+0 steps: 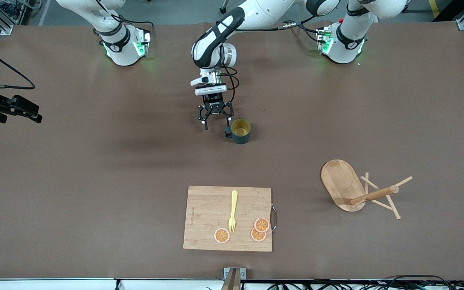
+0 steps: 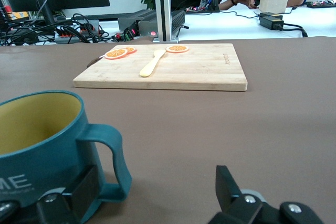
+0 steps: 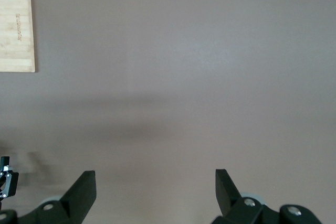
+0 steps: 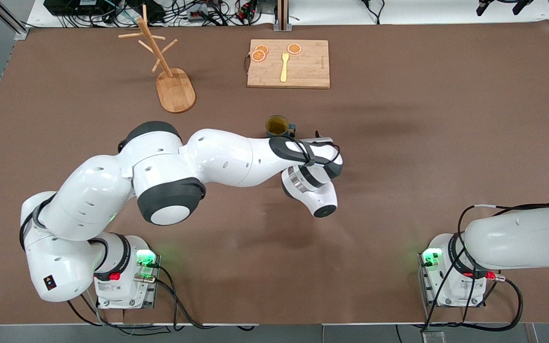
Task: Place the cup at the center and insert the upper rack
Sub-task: 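Lower the left gripper and grasp the mug handle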
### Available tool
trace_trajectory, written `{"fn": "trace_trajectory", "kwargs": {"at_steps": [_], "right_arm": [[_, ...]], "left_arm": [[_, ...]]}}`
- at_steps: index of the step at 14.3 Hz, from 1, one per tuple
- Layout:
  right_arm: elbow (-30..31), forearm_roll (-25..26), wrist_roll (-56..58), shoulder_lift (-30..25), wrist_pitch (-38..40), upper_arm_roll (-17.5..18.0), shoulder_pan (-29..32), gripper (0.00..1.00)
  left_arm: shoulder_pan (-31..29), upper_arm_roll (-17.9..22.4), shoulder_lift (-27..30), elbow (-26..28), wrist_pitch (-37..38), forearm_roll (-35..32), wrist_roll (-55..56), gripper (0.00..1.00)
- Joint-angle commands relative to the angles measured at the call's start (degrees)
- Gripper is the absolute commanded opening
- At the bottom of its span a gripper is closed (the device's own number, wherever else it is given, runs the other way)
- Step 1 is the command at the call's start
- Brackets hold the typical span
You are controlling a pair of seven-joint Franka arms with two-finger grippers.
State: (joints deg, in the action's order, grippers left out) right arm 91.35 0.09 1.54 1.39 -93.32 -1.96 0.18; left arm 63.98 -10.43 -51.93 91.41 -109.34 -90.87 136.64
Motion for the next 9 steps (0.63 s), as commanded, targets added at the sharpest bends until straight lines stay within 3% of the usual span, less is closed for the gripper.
{"fn": "trace_trajectory", "kwargs": {"at_steps": [1,9], "right_arm": [[1.64,0.43,-0.22,-1.3,-0.37,0.12,0.17,1.0],[0.32,0.43,-0.48,-1.3,3.4,0.21,0.08,1.0]], "left_arm": [[0.79,0.76,-2.12,-3.25,0.8,-0.89,-0.85,0.99],[0.53,1.9,-4.06,-5.28,0.27,-0.8,-0.94,0.99]]}}
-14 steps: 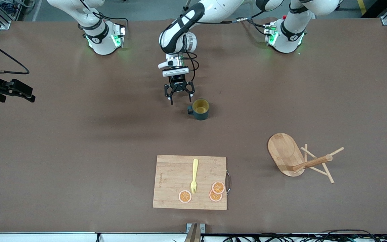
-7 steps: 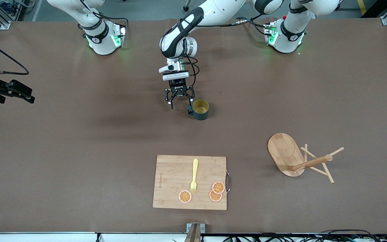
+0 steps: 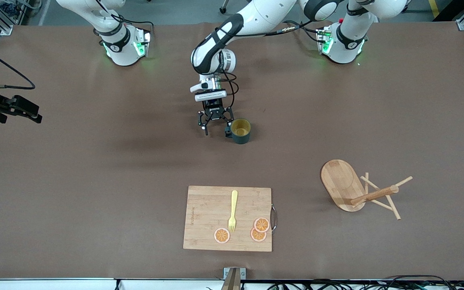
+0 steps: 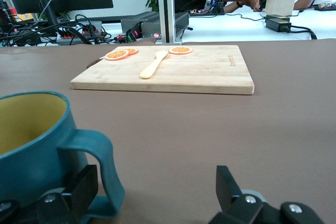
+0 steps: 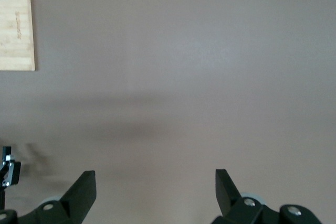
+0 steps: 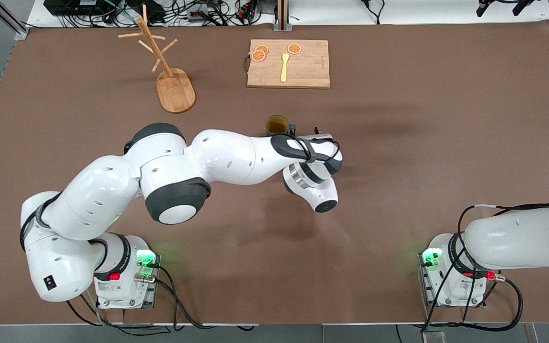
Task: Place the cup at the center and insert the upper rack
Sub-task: 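Lower the left gripper and grasp the mug handle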
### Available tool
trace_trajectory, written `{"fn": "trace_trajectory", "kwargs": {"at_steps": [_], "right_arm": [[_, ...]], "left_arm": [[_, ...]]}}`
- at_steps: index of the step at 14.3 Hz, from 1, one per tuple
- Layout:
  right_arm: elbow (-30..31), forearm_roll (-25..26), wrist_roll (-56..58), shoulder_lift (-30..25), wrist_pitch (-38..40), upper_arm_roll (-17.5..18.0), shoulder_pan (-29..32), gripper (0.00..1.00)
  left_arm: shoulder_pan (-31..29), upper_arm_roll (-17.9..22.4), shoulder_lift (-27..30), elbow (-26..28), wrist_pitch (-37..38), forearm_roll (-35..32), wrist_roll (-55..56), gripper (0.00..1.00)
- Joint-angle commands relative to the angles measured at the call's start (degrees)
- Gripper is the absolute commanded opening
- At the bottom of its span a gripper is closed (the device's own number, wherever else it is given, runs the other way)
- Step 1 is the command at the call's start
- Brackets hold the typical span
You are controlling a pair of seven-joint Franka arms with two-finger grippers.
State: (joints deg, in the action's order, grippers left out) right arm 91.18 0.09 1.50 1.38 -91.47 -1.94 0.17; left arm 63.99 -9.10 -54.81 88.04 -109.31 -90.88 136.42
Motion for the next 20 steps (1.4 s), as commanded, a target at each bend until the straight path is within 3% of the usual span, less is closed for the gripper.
{"fn": "trace_trajectory", "kwargs": {"at_steps": [1,9,12,15,20], "right_arm": [[0.05,0.61,-0.36,-1.3,1.38,0.19,-0.08,1.0],[-0.57,0.43,-0.44,-1.12,0.77,0.27,0.18,1.0],[-0.3,0.52,-0.36,-1.12,-0.02,0.27,0.18,1.0],[-0.21,0.52,-0.44,-1.12,-0.03,0.27,0.27,1.0],[-0.21,0.52,-0.36,-1.12,0.15,0.27,0.18,1.0]], "left_arm": [[0.52,0.66,-1.17,-1.91,0.06,-0.79,-0.72,0.99],[0.52,1.71,-2.93,-3.57,-0.82,-0.87,-0.63,0.98],[0.52,1.71,-3.02,-3.66,-0.91,-0.79,-0.28,0.79],[0.44,1.63,-3.19,-3.66,-1.0,-0.79,0.16,0.68],[0.26,1.63,-2.93,-3.66,-1.0,-0.52,0.42,0.3]]}}
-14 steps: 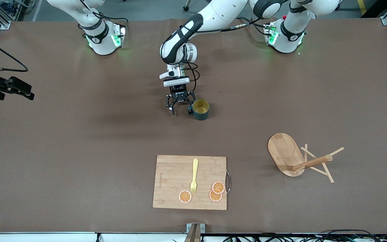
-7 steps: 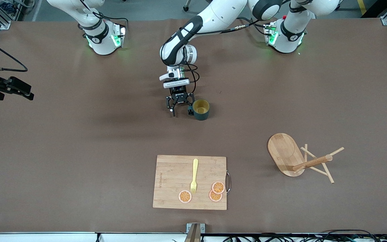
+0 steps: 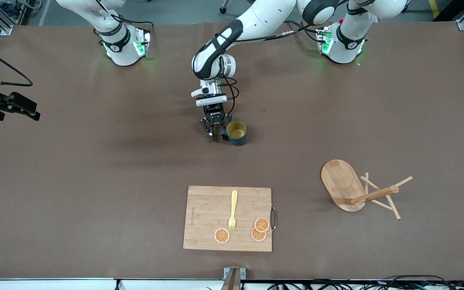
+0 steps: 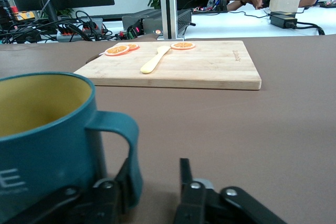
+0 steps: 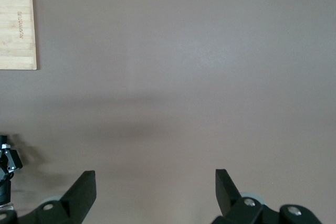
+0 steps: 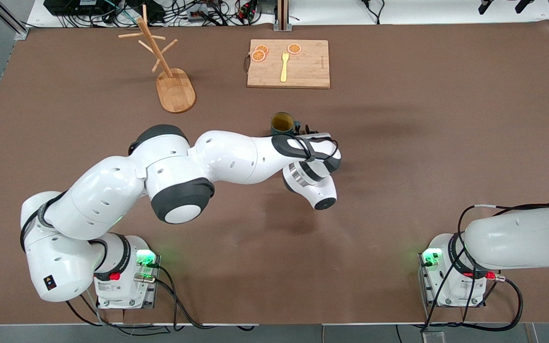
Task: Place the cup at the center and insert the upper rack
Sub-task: 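Lift the teal mug by its handle with the left gripper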
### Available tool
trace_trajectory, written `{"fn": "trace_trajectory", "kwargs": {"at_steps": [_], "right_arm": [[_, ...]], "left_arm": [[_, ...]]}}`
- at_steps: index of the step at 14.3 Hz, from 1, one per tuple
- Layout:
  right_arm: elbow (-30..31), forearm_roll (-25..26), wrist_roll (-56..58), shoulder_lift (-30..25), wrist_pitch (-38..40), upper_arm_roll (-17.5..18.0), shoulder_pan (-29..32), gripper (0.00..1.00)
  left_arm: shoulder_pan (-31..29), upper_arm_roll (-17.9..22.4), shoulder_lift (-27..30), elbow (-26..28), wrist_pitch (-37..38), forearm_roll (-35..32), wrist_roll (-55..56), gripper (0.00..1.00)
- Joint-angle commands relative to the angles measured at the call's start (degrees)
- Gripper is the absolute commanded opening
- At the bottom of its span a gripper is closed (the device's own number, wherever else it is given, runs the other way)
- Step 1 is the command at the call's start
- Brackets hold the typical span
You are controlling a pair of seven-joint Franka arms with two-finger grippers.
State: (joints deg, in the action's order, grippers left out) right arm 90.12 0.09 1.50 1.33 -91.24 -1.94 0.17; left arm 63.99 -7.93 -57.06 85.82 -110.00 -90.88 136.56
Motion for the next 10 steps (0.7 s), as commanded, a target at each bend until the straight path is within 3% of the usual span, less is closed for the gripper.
{"fn": "trace_trajectory", "kwargs": {"at_steps": [1,5,10], "right_arm": [[0.85,0.43,-0.36,-1.06,-0.08,0.27,0.1,1.0],[0.93,0.43,-0.44,-1.06,-0.17,0.27,0.09,1.0],[0.93,0.43,-0.44,-1.15,0.0,0.27,0.01,1.0]], "left_arm": [[0.26,0.46,-0.69,-1.45,-0.3,-0.43,0.98,0.22],[0.26,0.46,-0.16,-1.71,-0.3,-0.08,5.29,0.0],[-0.35,0.02,1.86,-3.02,-0.39,3.6,3.11,0.0]]}}
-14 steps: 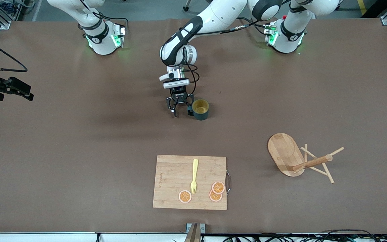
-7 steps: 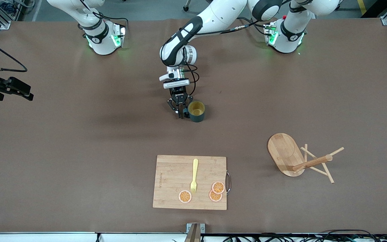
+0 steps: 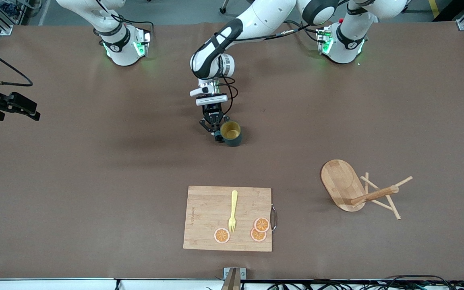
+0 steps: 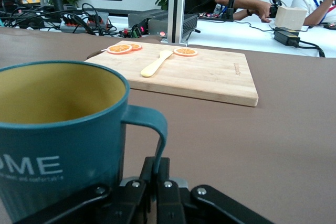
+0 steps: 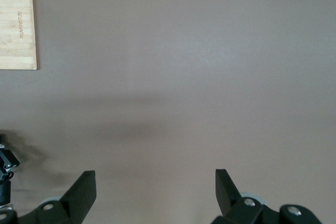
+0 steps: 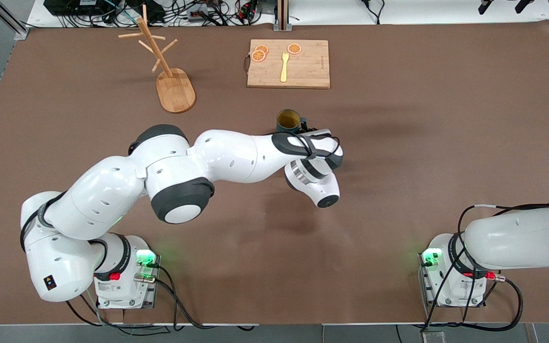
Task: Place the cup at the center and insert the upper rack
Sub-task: 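Lift the teal mug by its handle with the left gripper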
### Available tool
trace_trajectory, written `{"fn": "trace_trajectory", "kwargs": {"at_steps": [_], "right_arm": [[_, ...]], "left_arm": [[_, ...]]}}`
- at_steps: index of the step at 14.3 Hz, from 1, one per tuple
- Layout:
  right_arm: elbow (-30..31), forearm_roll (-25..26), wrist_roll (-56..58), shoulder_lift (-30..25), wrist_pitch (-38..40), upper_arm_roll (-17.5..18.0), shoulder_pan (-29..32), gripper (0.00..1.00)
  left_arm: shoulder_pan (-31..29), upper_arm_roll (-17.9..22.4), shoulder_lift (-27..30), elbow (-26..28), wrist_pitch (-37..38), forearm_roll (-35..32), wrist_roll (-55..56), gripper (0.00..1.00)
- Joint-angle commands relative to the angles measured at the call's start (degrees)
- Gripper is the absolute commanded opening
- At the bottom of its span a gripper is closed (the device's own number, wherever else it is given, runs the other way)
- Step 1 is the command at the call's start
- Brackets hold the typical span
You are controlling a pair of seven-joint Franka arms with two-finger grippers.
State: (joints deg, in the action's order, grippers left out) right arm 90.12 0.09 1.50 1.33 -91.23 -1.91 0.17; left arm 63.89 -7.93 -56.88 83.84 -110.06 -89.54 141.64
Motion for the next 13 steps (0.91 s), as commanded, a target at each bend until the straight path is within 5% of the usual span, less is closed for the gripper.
{"fn": "trace_trajectory", "kwargs": {"at_steps": [1,8,13], "right_arm": [[0.93,0.43,-0.44,-1.06,0.0,0.24,0.01,1.0],[0.93,0.43,-0.44,-1.06,-0.26,0.24,0.01,1.0],[0.93,0.43,-0.44,-1.06,-0.09,0.24,0.01,1.0]], "left_arm": [[-0.43,-0.07,2.3,-1.48,-0.33,4.44,-4.24,0.0],[-3.07,-0.42,10.11,-2.63,-2.88,18.5,-12.43,0.0],[-7.37,-0.24,21.35,-2.63,-3.67,37.48,-28.41,0.0]]}}
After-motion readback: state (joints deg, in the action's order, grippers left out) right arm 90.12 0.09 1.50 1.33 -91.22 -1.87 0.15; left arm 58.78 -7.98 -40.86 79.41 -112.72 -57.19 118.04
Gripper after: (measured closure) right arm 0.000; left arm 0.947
